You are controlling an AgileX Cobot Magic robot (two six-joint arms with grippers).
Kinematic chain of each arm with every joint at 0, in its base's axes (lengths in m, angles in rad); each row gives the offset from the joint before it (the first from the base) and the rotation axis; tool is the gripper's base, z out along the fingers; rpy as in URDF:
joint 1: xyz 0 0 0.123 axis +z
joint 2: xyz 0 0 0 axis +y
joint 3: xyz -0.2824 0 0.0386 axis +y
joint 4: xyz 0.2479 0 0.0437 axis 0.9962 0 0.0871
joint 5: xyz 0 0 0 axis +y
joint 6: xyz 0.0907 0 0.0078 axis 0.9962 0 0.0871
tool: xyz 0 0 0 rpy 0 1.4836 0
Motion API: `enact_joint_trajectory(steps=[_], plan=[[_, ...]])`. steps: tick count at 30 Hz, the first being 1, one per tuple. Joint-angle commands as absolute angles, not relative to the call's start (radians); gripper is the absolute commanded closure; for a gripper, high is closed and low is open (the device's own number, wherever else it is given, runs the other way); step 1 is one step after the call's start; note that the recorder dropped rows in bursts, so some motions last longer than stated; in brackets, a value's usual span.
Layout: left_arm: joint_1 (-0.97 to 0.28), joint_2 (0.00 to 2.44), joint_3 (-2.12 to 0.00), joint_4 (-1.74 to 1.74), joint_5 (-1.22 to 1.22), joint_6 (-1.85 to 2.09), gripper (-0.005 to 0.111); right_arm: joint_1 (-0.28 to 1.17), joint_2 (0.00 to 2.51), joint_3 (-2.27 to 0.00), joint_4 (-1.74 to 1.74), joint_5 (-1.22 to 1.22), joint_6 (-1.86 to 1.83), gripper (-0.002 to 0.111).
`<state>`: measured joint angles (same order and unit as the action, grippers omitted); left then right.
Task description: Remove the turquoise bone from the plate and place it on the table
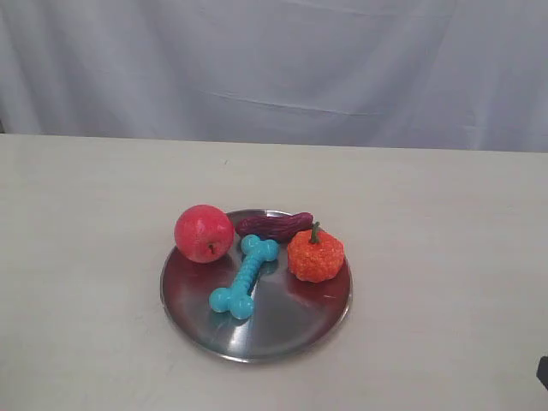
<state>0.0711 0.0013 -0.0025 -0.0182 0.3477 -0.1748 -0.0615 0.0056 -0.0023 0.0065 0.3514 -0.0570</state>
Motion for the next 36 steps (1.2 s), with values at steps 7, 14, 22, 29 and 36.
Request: enact_joint_trajectory(steps=[7, 14, 22, 29, 36], plan=[[0.066, 0.000, 0.000, -0.021, 0.342, -0.177, 0.107, -0.068, 0.000, 0.000, 0.000, 0.346, -0.057, 0.109], [0.066, 0.000, 0.000, -0.021, 0.342, -0.177, 0.107, -0.068, 0.000, 0.000, 0.000, 0.346, -0.057, 0.109], [0.066, 0.000, 0.000, -0.021, 0.342, -0.177, 0.107, -0.068, 0.000, 0.000, 0.000, 0.275, -0.057, 0.109], [0.066, 0.000, 0.000, -0.021, 0.342, -0.177, 0.107, -0.068, 0.000, 0.000, 0.000, 0.084, -0.057, 0.109], [0.066, 0.000, 0.000, -0.021, 0.342, -0.177, 0.107, -0.068, 0.000, 0.000, 0.000, 0.028, -0.057, 0.109]])
